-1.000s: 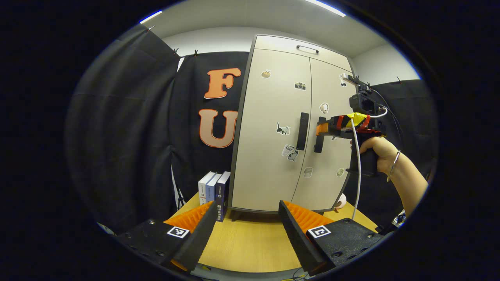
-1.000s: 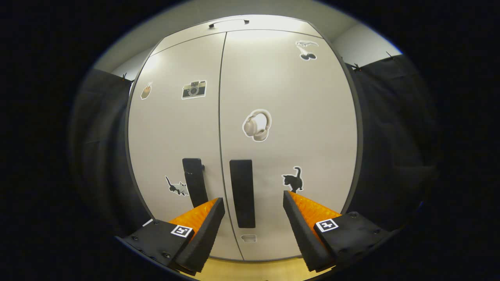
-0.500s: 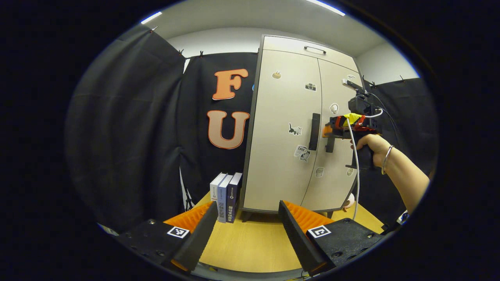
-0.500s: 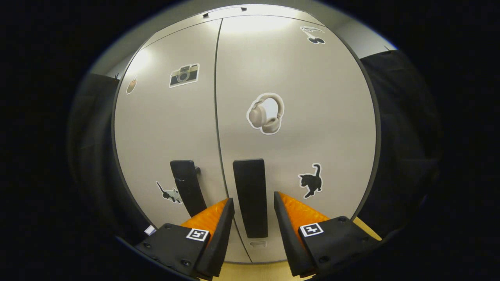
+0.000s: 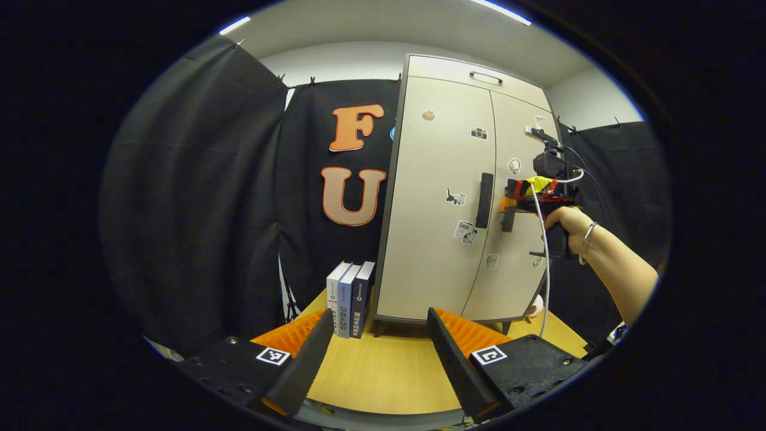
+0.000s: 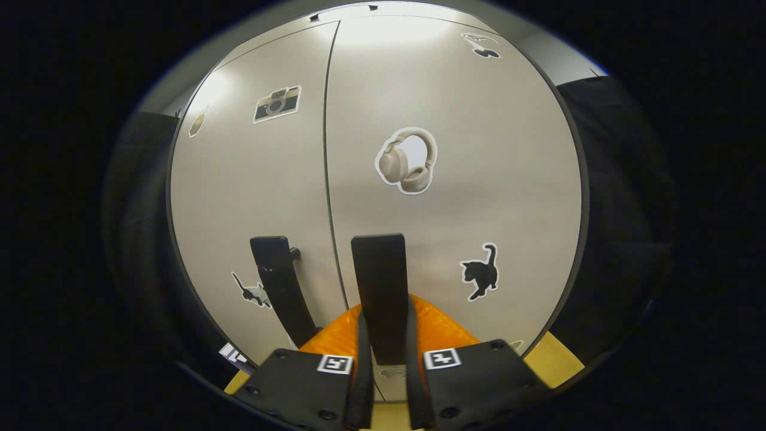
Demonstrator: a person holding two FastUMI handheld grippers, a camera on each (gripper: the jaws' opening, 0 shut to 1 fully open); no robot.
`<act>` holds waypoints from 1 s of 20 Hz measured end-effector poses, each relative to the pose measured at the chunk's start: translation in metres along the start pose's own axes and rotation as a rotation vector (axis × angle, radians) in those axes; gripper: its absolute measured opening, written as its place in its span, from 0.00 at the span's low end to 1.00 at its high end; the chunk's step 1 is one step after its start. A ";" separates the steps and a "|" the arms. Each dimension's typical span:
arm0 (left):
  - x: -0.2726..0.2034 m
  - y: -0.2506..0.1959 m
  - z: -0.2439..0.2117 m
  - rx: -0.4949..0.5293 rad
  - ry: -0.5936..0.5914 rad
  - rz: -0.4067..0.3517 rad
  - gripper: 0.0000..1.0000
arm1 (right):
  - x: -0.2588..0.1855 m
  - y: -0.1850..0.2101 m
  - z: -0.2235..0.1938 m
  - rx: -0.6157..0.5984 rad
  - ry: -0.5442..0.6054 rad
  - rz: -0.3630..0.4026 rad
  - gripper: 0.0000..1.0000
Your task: Open the right door of the double-door shoe cabinet with the right hand, and open the left door with the left hand.
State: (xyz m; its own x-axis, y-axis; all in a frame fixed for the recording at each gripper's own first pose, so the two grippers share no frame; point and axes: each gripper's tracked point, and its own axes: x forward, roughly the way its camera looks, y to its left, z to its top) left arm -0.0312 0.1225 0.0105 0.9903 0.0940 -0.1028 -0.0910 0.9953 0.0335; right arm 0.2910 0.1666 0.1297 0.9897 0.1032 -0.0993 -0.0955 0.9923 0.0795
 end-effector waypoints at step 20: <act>0.002 -0.042 0.007 -0.007 -0.023 -0.018 0.95 | -0.056 -0.014 -0.004 -0.001 0.017 0.111 0.17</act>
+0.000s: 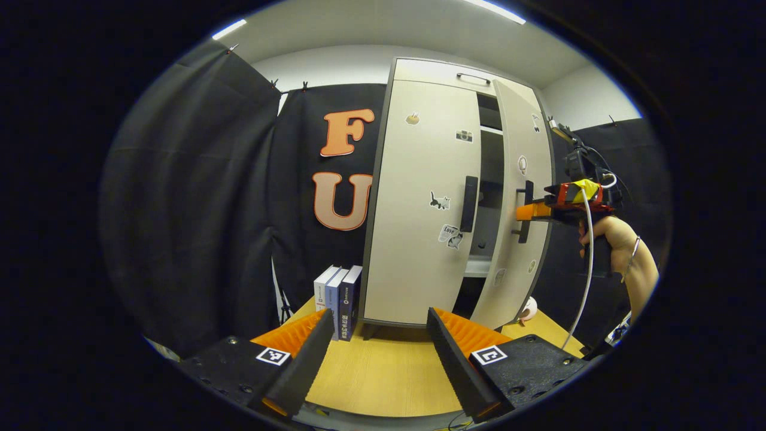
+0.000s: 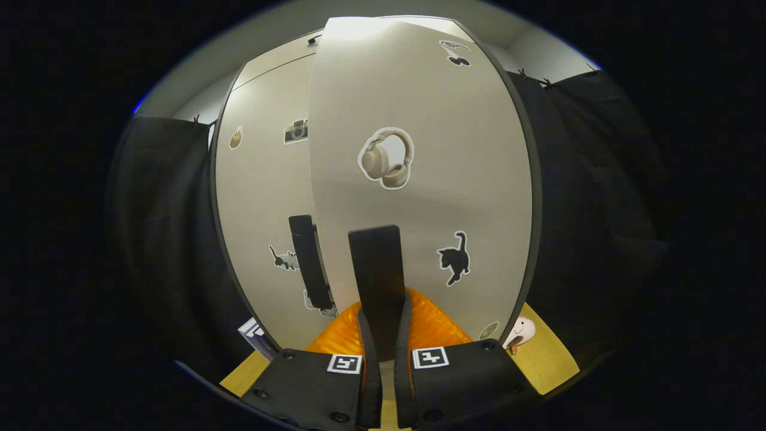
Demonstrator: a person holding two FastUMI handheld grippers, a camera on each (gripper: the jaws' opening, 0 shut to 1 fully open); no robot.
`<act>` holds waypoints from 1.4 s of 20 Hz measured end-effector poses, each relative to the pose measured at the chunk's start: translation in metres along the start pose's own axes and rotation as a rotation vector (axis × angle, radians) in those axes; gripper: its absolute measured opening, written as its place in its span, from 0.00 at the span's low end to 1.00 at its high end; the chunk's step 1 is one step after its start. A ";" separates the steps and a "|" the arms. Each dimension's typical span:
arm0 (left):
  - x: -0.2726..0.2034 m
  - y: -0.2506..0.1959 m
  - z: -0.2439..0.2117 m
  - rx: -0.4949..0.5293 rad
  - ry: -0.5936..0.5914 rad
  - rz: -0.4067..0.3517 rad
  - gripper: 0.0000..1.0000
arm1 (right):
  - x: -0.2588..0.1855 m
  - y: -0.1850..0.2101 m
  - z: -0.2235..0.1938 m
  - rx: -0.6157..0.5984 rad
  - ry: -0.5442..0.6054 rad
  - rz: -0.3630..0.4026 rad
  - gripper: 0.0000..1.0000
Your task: Open the right door of the double-door shoe cabinet with the right hand, and open the left door with the left hand.
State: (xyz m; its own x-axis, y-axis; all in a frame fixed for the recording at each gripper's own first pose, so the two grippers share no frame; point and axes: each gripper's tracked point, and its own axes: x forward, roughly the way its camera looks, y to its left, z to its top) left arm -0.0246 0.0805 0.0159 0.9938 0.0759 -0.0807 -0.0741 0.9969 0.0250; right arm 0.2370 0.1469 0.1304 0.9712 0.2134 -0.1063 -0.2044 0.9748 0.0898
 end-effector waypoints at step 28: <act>0.015 -0.081 -0.003 0.011 0.001 -0.070 0.95 | -0.049 -0.080 0.008 -0.089 -0.038 -0.147 0.08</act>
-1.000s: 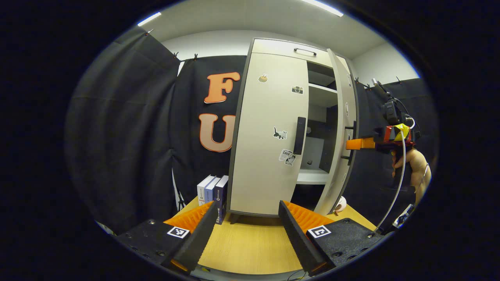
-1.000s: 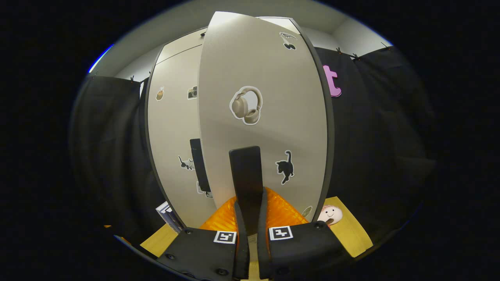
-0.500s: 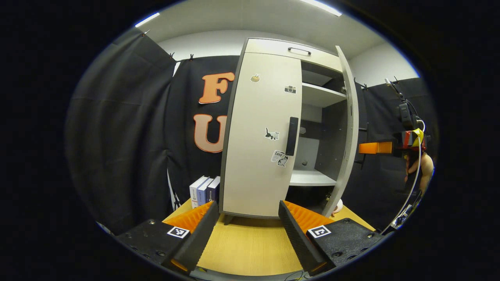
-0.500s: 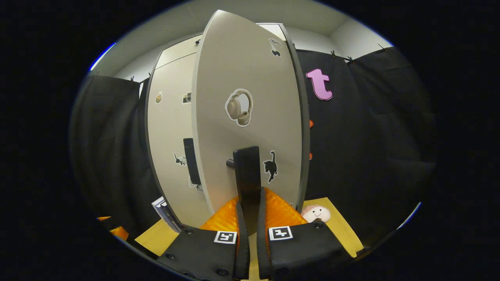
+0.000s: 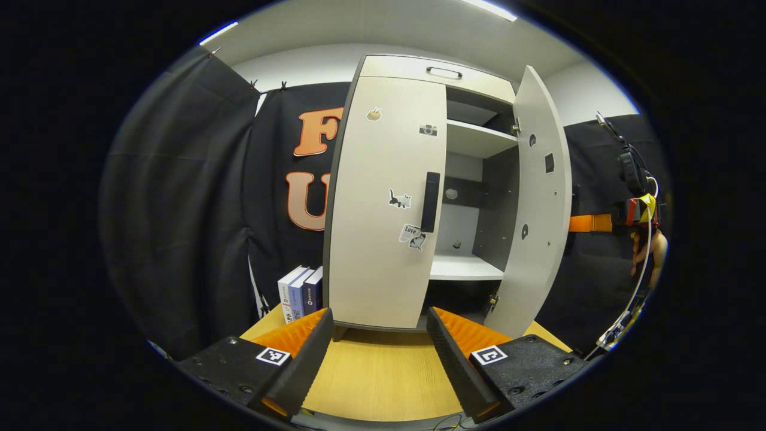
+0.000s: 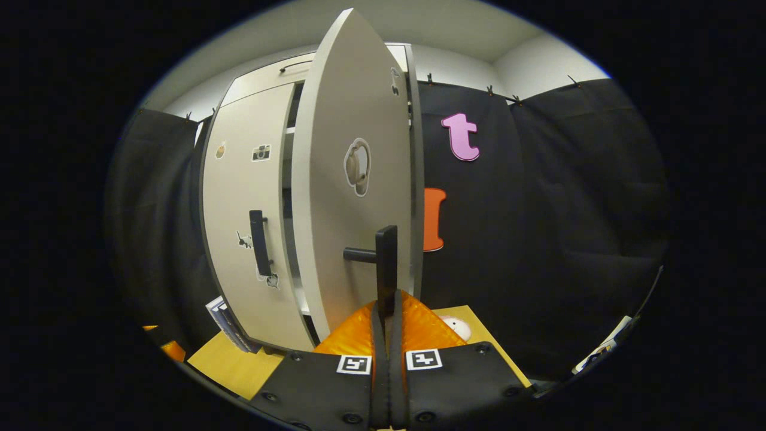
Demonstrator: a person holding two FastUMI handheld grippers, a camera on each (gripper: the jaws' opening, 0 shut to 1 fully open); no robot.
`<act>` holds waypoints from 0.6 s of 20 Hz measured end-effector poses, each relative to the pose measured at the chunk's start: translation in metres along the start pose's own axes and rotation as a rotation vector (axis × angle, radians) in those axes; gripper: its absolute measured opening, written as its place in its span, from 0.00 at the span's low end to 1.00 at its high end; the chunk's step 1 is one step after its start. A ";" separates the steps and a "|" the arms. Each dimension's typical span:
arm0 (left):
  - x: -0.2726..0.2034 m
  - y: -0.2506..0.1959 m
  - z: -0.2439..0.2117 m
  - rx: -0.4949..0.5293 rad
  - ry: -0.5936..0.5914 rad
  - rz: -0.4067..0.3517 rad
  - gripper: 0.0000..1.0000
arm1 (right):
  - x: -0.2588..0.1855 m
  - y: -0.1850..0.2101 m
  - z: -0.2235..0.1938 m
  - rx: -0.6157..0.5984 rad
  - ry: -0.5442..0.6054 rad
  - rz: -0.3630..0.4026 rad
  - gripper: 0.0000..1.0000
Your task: Open the right door of the double-door shoe cabinet with the right hand, and open the left door with the left hand.
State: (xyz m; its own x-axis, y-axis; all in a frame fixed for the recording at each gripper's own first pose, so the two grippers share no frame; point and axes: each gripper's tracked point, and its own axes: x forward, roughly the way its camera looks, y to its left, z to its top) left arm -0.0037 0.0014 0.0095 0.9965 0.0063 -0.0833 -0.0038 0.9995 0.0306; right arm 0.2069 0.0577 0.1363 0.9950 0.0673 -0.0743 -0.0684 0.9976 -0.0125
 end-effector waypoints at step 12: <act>0.030 -0.045 0.012 0.042 -0.012 -0.038 0.95 | -0.006 -0.035 -0.002 0.038 -0.002 -0.041 0.08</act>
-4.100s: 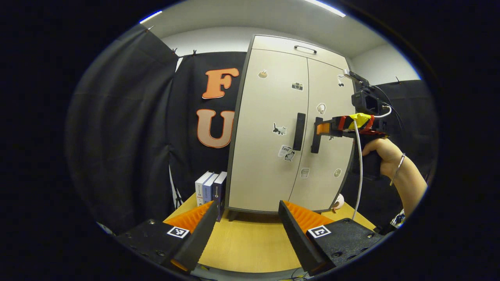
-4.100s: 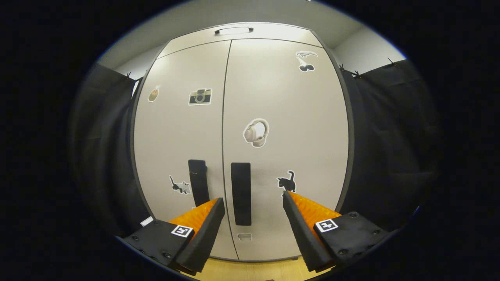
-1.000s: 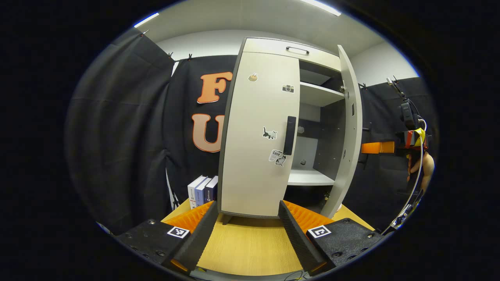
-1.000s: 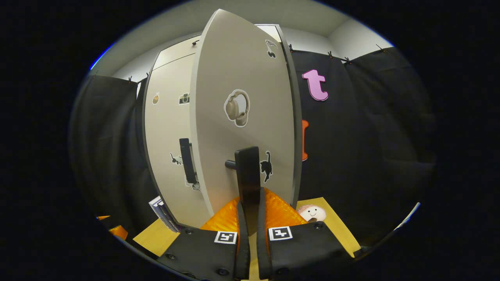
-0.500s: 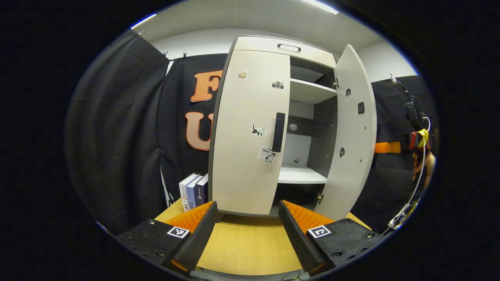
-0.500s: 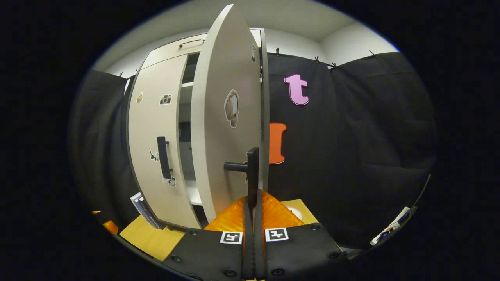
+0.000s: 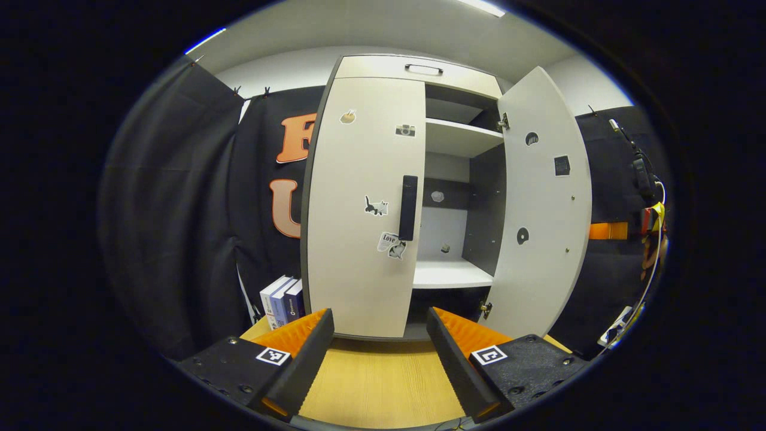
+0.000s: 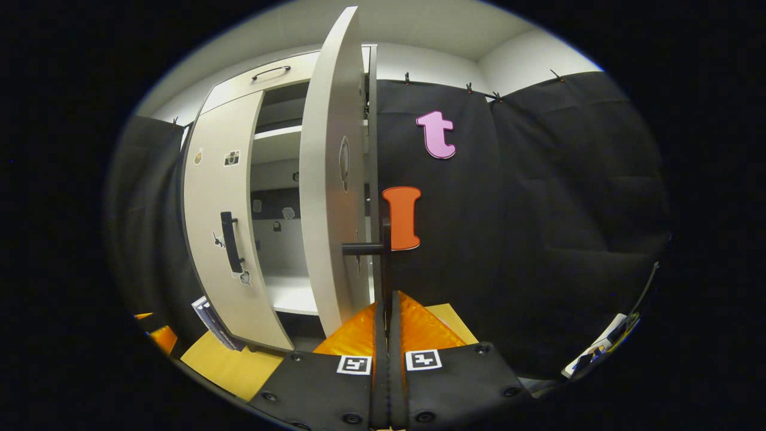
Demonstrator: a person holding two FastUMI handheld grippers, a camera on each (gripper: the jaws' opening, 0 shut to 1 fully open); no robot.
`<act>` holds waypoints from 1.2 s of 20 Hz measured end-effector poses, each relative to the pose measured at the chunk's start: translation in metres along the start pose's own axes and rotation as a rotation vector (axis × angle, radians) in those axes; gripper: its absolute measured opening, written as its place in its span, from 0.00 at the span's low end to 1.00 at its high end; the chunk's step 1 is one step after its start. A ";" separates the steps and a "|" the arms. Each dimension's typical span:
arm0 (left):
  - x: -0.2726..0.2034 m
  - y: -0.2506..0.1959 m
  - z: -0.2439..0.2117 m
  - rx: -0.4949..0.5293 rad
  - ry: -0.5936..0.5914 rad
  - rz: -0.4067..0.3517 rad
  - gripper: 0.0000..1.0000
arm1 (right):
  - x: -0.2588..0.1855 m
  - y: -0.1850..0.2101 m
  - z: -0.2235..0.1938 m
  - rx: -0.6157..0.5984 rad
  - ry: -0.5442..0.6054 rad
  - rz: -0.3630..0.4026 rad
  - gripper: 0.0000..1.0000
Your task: Open the right door of the double-door shoe cabinet with the right hand, and open the left door with the left hand.
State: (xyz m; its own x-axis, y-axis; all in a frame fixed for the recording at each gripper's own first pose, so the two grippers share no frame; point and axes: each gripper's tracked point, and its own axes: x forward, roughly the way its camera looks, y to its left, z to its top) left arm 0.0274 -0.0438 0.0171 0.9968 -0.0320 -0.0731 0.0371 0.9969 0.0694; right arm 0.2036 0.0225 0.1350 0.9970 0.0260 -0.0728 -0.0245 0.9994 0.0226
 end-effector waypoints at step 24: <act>0.143 -0.050 0.068 0.029 -0.102 0.001 0.95 | -0.027 -0.051 -0.014 0.027 -0.015 -0.109 1.00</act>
State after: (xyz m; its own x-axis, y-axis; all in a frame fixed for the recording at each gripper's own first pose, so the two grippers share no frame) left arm 0.1727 -0.1031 0.0709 0.9988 -0.0397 0.0288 0.0367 0.9945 0.0983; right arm 0.1773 -0.0288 0.1222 0.9946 -0.0836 -0.0614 0.0862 0.9954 0.0418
